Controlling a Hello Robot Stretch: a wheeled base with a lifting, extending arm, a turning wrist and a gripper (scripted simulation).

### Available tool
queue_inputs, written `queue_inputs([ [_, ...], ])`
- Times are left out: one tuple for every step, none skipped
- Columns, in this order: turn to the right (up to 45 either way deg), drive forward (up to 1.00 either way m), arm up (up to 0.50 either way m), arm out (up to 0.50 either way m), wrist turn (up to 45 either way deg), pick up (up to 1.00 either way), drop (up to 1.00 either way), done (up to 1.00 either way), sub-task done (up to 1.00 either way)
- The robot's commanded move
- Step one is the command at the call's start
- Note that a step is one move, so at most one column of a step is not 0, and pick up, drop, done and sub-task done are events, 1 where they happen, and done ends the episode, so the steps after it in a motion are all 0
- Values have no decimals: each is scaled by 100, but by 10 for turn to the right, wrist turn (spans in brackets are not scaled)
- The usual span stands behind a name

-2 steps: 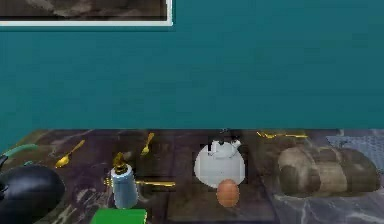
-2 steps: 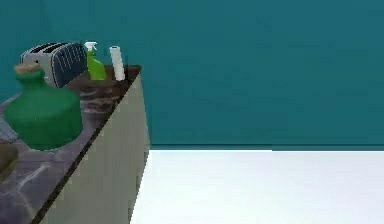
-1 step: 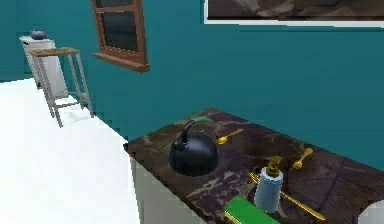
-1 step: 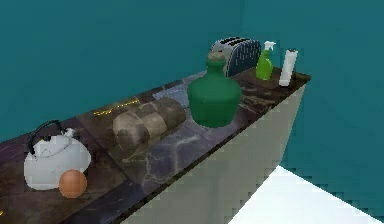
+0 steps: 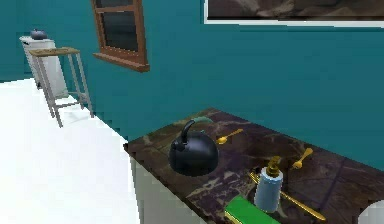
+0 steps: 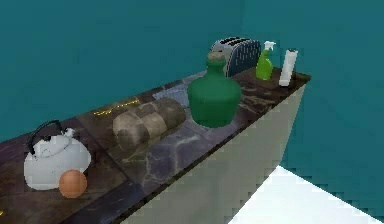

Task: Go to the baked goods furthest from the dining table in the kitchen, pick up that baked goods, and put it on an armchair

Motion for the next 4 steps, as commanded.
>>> queue_inputs([
  [0,0,38,0,0,0,0,0,0],
  [0,0,0,26,0,0,0,0,0],
  [0,0,0,0,450,0,0,0,0],
  [0,0,0,0,450,0,0,0,0],
])
